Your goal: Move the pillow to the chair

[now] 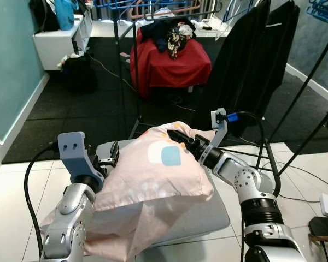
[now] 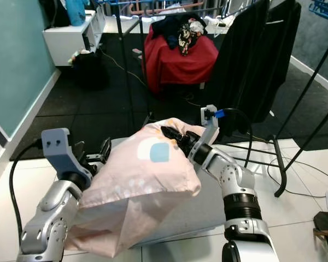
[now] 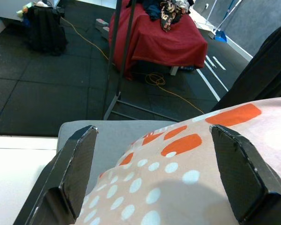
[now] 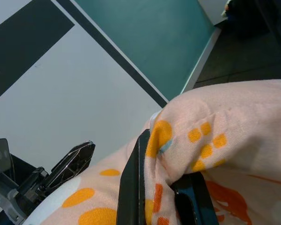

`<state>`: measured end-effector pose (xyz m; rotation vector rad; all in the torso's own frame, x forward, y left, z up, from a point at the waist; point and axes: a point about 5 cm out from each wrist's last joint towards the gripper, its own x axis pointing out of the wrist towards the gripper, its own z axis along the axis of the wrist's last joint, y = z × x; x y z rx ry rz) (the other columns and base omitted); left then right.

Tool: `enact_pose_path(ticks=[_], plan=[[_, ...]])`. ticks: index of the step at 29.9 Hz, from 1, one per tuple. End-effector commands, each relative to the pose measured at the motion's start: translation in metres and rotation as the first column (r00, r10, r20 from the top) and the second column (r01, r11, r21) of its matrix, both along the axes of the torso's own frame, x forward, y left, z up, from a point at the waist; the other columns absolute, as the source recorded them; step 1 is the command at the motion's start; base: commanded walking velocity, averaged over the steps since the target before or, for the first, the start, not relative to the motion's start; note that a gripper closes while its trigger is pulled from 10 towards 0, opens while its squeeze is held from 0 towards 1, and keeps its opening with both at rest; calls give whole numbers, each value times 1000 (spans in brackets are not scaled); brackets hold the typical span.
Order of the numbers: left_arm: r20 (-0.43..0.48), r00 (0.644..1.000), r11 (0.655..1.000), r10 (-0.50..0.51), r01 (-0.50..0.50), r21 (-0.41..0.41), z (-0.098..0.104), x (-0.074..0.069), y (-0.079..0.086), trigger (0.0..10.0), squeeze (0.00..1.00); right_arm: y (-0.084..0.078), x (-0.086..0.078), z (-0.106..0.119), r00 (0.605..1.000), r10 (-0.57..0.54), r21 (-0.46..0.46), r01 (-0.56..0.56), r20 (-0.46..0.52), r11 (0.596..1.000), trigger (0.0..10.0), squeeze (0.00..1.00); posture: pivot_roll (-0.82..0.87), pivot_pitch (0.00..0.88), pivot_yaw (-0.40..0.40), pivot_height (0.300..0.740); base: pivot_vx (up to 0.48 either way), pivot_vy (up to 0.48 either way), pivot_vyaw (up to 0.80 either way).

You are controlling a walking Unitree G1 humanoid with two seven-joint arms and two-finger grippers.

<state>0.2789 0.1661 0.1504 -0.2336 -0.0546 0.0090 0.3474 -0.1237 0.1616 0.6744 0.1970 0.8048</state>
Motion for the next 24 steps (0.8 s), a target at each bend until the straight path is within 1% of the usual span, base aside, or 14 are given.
enact_pose_path(ticks=[1, 4, 5, 6, 12, 24], plan=[[-11, 1000, 1000, -4, 4, -3, -5, -1, -2, 10000, 0, -2, 4, 17, 996, -20, 22, 18, 87, 1000, 0, 0, -181, 0, -75, 740, 0, 0, 0], [-11, 1000, 1000, -9, 9, -11, -5, -1, -3, 10000, 0, -4, 6, 18, 996, -31, 18, 30, 88, 999, 0, 0, -182, 0, -75, 740, 0, 0, 0], [-23, 999, 1000, -30, 30, -9, -7, -1, -5, 10000, 0, -5, 7, 19, 995, -54, 23, 52, 85, 998, 0, 0, -184, 0, -75, 740, 0, 0, 0], [-28, 999, 999, -37, 36, -15, -8, -2, -6, 10000, 0, -6, 9, 18, 994, -77, 3, 76, 74, 997, 10000, 0, -184, 0, -76, 740, 0, -480, 0], [-35, 998, 999, -48, 48, -23, -9, -3, -8, 10000, 0, -11, 14, 17, 991, -120, -2, 120, 53, 993, 10000, 0, -184, 0, -76, 740, 0, -480, 0], [-32, 997, 997, -64, 63, -33, -9, -2, -12, 10000, 0, -15, 17, 19, 988, -149, -12, 149, 52, 989, 10000, 0, -190, 0, -74, 740, 0, -480, 0]])
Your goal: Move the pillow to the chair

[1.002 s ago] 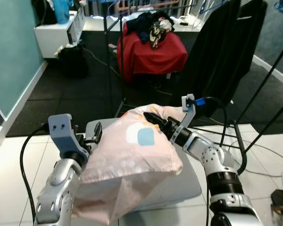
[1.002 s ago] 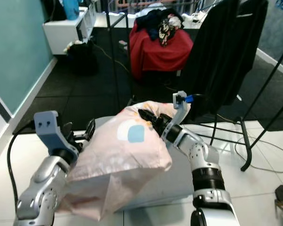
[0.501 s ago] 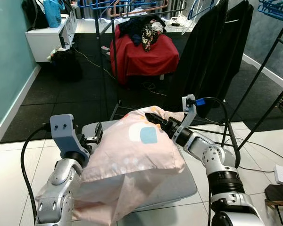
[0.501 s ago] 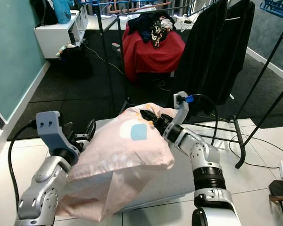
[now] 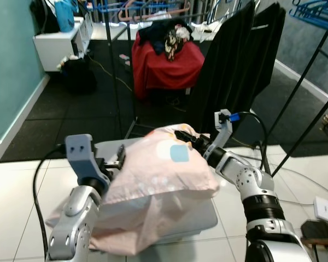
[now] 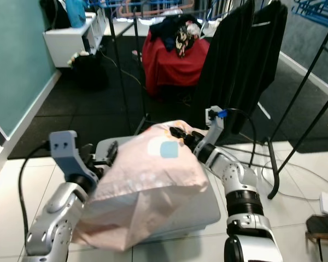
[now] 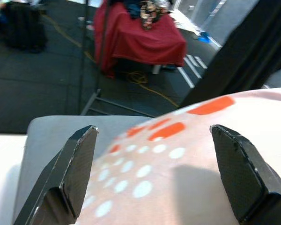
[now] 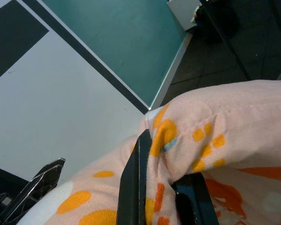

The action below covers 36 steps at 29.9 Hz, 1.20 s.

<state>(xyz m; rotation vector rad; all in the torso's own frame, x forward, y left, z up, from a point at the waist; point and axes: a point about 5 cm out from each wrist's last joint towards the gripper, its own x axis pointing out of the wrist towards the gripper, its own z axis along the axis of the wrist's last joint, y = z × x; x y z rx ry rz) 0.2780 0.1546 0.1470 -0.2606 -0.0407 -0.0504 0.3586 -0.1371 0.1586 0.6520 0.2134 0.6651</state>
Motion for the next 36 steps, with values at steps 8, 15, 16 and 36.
enact_pose_path(ticks=[8, 15, 16, 36], plan=[[-27, 1000, 1000, -9, 9, -11, -6, -1, -2, 10000, 0, -7, 8, 22, 994, -44, -6, 45, 98, 999, 10000, 0, -196, 0, -73, 740, 0, -480, -434], [-28, 1000, 1000, -11, 10, -16, -6, -1, -4, 10000, 0, -9, 9, 24, 993, -68, 15, 67, 100, 998, 10000, 0, -198, 0, -75, 740, 0, -480, -472], [-28, 1000, 1000, -11, 10, -16, -6, -1, -4, 10000, 0, -9, 9, 24, 993, -68, 15, 67, 100, 998, 10000, 0, -198, 0, -75, 740, 0, -480, 0], [-29, 999, 1000, -17, 17, -21, -7, -1, -4, 10000, 0, -13, 10, 25, 991, -87, 12, 86, 101, 996, 10000, 0, -205, 0, -72, 740, 0, -480, 0]])
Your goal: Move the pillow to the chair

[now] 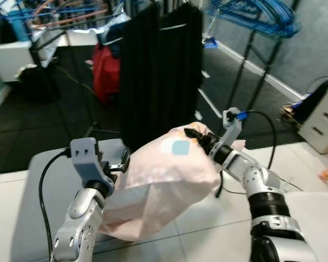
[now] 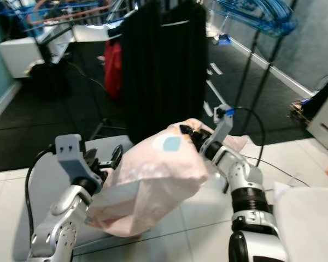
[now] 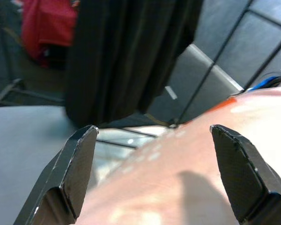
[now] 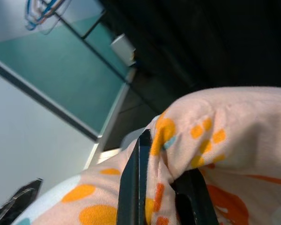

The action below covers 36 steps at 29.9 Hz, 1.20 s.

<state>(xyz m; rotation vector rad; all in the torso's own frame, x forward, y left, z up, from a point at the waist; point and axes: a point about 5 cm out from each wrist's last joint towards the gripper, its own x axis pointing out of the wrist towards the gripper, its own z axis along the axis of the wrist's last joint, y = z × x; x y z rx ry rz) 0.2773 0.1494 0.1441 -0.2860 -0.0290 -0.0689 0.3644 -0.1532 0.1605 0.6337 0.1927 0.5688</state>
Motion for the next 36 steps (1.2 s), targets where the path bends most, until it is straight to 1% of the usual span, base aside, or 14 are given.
enact_pose_path(ticks=[1, 10, 12, 15, 28, 31, 34, 36], plan=[[-20, 1000, 1000, 3, -3, 4, -4, -1, 1, 10000, 0, 2, 4, 23, 994, 5, 28, -8, 105, 1000, 10000, 0, -206, 0, -69, 740, 0, -480, 0], [-20, 1000, 1000, 0, 0, 2, -4, 0, 0, 10000, 0, -1, 5, 22, 995, -9, 14, 8, 98, 1000, 10000, 0, -209, 0, -66, 740, 0, -480, 0], [-11, 1000, 1000, 0, 0, -11, -3, 0, 0, 10000, 0, -2, 5, 21, 996, -12, -8, 13, 92, 1000, 10000, 0, -210, 0, -64, 740, 0, 0, -700], [-10, 1000, 1000, 4, -4, -16, -3, 0, 0, 10000, 0, -3, 5, 21, 996, -15, -14, 17, 92, 1000, 10000, 0, -210, 0, -63, 740, 0, 0, -700], [-15, 1000, 1000, 6, -7, -8, -4, 1, -1, 10000, 0, -5, 4, 17, 997, -7, -43, 11, 81, 999, 10000, 0, -204, 0, -65, 740, 0, 0, -698], [-15, 1000, 1000, 10, -10, -8, -3, 0, -1, 10000, 0, -4, 3, 11, 998, 11, -111, -5, 54, 994, 10000, 0, -206, 0, -68, 740, 0, 0, -694], [-15, 1000, 1000, 11, -11, -8, -3, 0, -1, 10000, 0, -4, 2, 9, 999, 16, -129, -9, 47, 992, 10000, 0, -206, 0, -68, 740, 0, 0, -694], [-16, 1000, 1000, 13, -13, -9, -4, -1, 0, 10000, 0, -6, 1, 3, 1000, 18, -174, -13, 25, 985, 10000, 0, -213, 0, -66, 740, 0, 0, -694]])
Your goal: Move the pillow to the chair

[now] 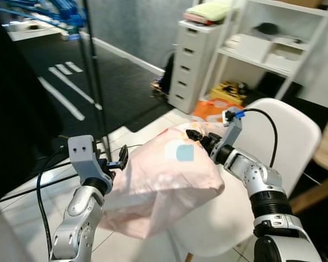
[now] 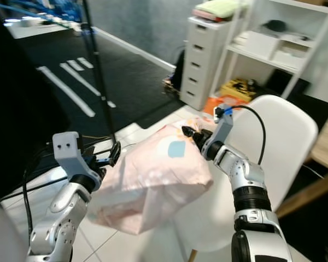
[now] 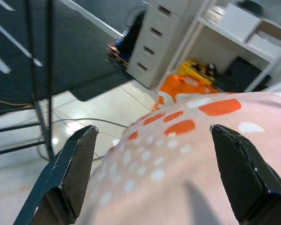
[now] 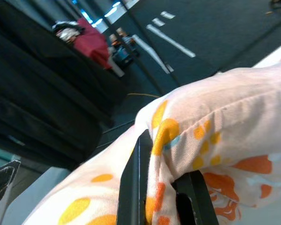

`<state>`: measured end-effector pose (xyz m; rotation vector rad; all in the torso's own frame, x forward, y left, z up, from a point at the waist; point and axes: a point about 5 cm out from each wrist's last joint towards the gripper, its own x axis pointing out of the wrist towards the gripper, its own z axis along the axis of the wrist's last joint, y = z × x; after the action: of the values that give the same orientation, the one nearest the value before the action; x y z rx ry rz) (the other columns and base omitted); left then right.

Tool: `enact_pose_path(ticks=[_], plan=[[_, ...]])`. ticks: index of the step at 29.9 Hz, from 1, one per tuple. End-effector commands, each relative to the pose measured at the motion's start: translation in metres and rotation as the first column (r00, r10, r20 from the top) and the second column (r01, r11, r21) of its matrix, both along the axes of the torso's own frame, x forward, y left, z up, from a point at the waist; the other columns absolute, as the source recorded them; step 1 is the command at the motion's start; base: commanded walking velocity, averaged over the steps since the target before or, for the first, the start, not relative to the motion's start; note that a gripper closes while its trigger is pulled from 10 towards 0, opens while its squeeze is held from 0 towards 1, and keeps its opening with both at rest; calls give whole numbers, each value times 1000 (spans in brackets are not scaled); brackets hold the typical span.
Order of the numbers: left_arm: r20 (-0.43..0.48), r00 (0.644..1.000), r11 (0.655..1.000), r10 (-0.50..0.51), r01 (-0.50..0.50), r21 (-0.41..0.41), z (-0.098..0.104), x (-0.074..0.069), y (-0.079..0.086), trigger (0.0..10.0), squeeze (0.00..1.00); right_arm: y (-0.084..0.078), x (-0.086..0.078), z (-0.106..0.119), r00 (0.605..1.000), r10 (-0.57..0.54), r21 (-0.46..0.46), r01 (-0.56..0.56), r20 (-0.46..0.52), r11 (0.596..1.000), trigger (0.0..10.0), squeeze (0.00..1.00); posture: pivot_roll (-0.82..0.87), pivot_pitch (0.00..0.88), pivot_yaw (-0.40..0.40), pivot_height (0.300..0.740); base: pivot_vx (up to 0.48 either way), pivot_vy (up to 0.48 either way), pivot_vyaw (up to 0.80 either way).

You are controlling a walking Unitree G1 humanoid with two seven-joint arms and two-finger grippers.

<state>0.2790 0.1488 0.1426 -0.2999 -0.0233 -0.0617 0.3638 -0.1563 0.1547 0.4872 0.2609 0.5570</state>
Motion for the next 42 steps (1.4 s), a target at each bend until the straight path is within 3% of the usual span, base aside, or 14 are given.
enact_pose_path(ticks=[1, 13, 15, 18, 21, 22, 24, 25, 30, 34, 37, 38, 39, 42], plan=[[-9, 1000, 1000, 7, -7, 5, -2, -3, 0, 10000, 0, -3, 1, 9, 999, 4, -18, -3, 49, 1000, 10000, 0, -213, 0, -66, 740, 0, 0, -694], [-17, 1000, 1000, -11, 11, 0, -4, -4, -2, 10000, 0, -21, -15, -21, 985, 92, -242, -126, -149, 962, 10000, 0, -223, 0, -64, 740, 0, 0, -693], [-18, 1000, 1000, -16, 16, -3, -4, -5, -3, 10000, 0, -49, -18, -34, 959, -35, -343, -66, -280, 937, 10000, 0, -224, 0, -69, 740, 0, 0, -694], [-19, 1000, 1000, -18, 18, -5, -5, -5, -3, 10000, 0, -61, -19, -38, 945, -93, -385, -36, -312, 922, 10000, 0, -224, 0, -69, 740, 0, 0, -694], [-19, 999, 1000, -30, 30, -9, -5, -6, -6, 10000, 0, -105, -22, -48, 889, -350, -556, 138, -296, 820, 10000, 0, -229, 0, -68, 740, 0, 0, -692], [-19, 999, 1000, -30, 30, -9, -5, -6, -6, 10000, 0, -105, -22, -48, 889, -350, -556, 138, -296, 820, 10000, 0, -229, 0, -68, 740, 0, 0, -694], [-17, 999, 999, -37, 37, -9, -4, -6, -8, 10000, 0, -122, -28, -56, 856, -434, -627, 178, -282, 758, 10000, 0, -228, 0, -68, 740, 0, 0, -687], [-17, 999, 999, -37, 37, -9, -4, -6, -8, 10000, 0, -122, -28, -56, 856, -434, -627, 178, -282, 758, 10000, 0, -228, 0, -68, 740, 0, 0, -681], [-13, 999, 999, -39, 39, -9, -3, -6, -8, 10000, 0, -147, -38, -63, 800, -553, -719, 241, -233, 652, 10000, 0, -225, 0, -64, 740, 0, 0, -677], [-13, 999, 999, -38, 38, -9, -2, -7, -7, 10000, 0, -153, -39, -61, 785, -582, -736, 264, -212, 624, 10000, 0, -224, 0, -62, 740, 0, 0, -678], [-11, 999, 999, -38, 38, -13, -1, -8, -6, 10000, 0, -175, -43, -52, 741, -657, -775, 329, -143, 539, 10000, 0, -224, 0, -58, 740, 0, 0, -675], [-11, 999, 999, -38, 38, -13, -1, -8, -6, 10000, 0, -175, -43, -52, 741, -657, -775, 329, -143, 539, 10000, 0, -224, 0, -58, 740, 0, 0, -669], [-8, 999, 999, -39, 39, -16, 0, -9, -6, 10000, 0, -183, -45, -51, 728, -674, -791, 339, -123, 510, 10000, 0, -222, 2, -57, 740, 0, 0, -669], [-5, 999, 999, -40, 40, -22, 1, -10, -7, 10000, 0, -186, -47, -52, 720, -685, -792, 354, -109, 498, 10000, 0, -222, 6, -53, 740, 0, 0, -669]])
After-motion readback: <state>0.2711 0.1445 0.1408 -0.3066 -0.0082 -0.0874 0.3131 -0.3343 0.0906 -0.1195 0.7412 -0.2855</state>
